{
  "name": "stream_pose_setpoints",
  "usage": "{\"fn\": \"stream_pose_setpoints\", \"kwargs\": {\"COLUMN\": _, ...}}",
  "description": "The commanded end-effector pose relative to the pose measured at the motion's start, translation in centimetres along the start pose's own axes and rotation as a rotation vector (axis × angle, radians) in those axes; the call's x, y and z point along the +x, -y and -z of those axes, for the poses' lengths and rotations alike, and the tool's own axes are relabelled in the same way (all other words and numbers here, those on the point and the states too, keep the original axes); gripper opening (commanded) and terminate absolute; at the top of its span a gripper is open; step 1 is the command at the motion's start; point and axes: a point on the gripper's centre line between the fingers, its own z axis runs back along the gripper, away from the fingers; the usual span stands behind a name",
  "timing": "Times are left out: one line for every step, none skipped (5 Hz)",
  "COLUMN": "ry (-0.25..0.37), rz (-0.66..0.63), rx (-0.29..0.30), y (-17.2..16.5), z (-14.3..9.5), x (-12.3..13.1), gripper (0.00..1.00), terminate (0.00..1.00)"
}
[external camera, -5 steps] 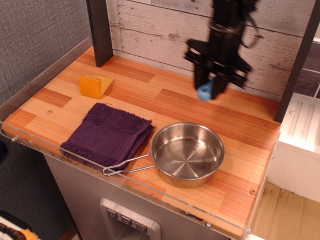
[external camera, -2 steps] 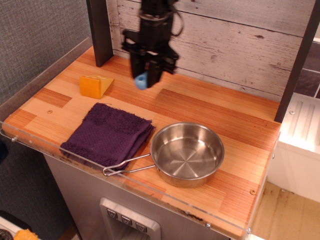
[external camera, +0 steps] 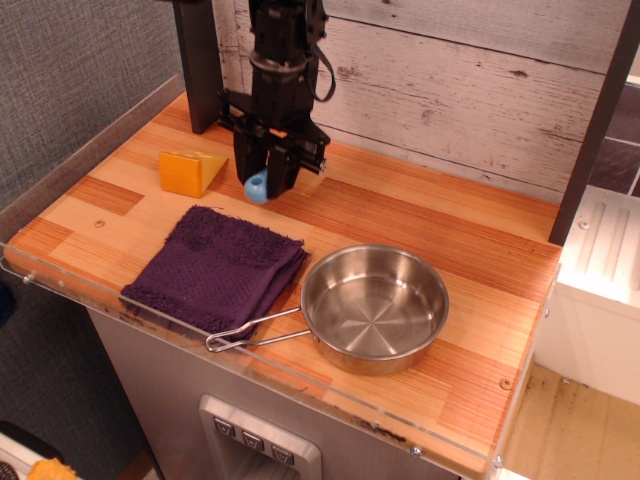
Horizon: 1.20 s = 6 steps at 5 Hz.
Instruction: Move the spoon and put it above the towel.
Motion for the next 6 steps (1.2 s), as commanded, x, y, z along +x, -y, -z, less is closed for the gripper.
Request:
{"fn": "stream_pose_setpoints", "kwargs": {"ry": 0.004, "rz": 0.025, "rx": 0.003, "y": 0.0, "z": 0.0, "x": 1.2, "gripper": 0.00, "terminate": 0.00}}
{"fn": "stream_pose_setpoints", "kwargs": {"ry": 0.022, "rz": 0.050, "rx": 0.014, "y": 0.1, "z": -0.7, "x": 1.3, "gripper": 1.00, "terminate": 0.00}}
{"fn": "stream_pose_setpoints", "kwargs": {"ry": 0.104, "rz": 0.066, "rx": 0.020, "y": -0.2, "z": -3.5, "x": 0.8, "gripper": 1.00, "terminate": 0.00}}
{"fn": "stream_pose_setpoints", "kwargs": {"ry": 0.223, "rz": 0.068, "rx": 0.032, "y": -0.3, "z": -8.0, "x": -0.1, "gripper": 1.00, "terminate": 0.00}}
{"fn": "stream_pose_setpoints", "kwargs": {"ry": 0.307, "rz": 0.042, "rx": 0.029, "y": -0.1, "z": -12.0, "x": -2.1, "gripper": 1.00, "terminate": 0.00}}
{"fn": "stream_pose_setpoints", "kwargs": {"ry": 0.329, "rz": 0.018, "rx": 0.006, "y": 0.2, "z": -13.0, "x": -3.9, "gripper": 1.00, "terminate": 0.00}}
